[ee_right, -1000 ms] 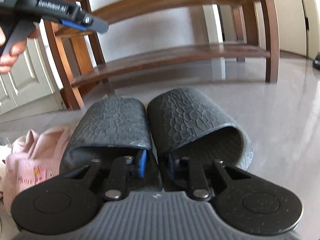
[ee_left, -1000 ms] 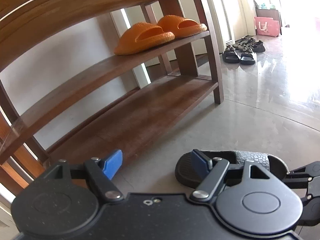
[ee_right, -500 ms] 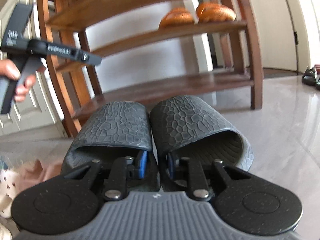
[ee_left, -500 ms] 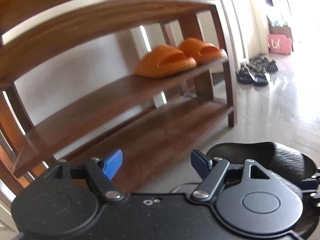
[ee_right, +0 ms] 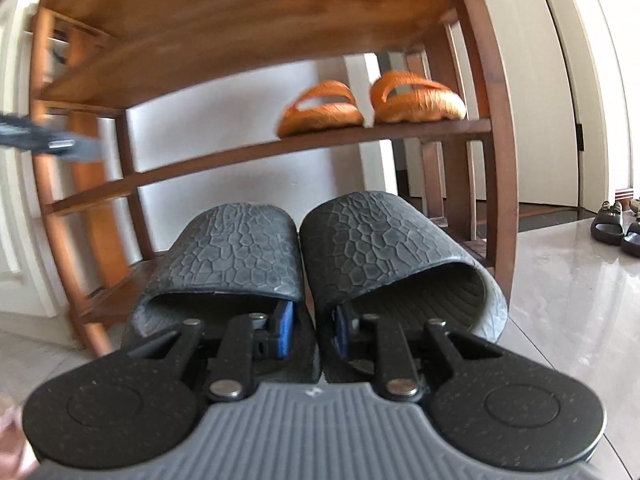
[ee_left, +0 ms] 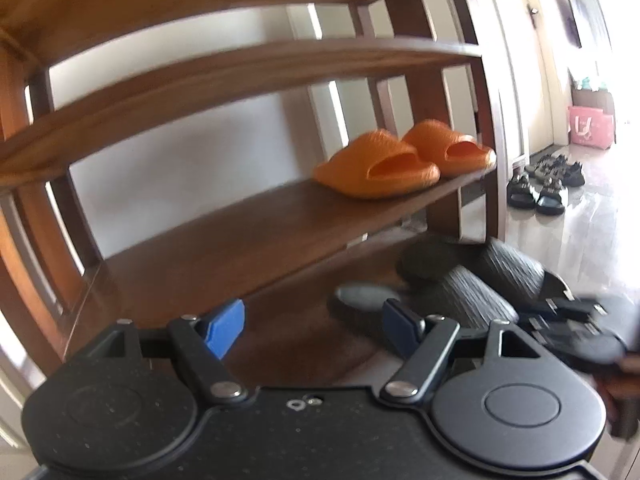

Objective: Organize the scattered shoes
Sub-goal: 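Carry the dark grey slides with the right gripper onto the lower shelf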

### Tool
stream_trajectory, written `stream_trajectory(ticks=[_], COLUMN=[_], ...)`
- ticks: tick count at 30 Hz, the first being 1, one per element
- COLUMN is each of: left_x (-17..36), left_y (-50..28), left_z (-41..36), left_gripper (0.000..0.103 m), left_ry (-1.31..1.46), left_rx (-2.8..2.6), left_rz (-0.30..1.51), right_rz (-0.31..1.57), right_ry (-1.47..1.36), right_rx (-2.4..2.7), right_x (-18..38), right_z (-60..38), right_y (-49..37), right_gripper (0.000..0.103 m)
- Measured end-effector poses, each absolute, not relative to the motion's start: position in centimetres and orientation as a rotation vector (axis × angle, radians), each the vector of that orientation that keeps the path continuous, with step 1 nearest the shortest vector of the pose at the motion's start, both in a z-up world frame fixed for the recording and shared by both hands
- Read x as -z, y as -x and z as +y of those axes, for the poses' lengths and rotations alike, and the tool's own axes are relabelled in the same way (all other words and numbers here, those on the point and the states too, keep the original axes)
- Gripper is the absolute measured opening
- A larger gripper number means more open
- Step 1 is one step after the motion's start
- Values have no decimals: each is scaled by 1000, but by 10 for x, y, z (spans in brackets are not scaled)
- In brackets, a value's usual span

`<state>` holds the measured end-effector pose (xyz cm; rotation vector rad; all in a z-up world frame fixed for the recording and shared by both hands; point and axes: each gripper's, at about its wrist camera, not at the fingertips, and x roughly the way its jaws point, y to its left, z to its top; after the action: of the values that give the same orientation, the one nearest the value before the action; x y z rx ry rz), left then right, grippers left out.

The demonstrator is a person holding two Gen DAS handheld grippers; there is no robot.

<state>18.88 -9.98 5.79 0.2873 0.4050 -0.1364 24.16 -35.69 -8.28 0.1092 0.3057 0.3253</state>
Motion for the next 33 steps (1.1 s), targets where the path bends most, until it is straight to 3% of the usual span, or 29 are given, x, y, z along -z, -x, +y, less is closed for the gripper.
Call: stream_trajectory(ticks=[16,23,33], left_x=[-15,-10,1], left_y=[-213,-216,-236], left_z=[-87,-90,-94], left_gripper=[76,76,76], left_ry=[-290,-294,-253], left_rx=[44,31,-37], left_rz=[576,596,638], right_rz=[344,349,387], right_ry=[-100,-101,-75], right_rx=[-189,-184,-173], right_x=[115,117,119], right_z=[-344,-339,-334], right_y=[-382,-406,-406], right_gripper=[26,28,38])
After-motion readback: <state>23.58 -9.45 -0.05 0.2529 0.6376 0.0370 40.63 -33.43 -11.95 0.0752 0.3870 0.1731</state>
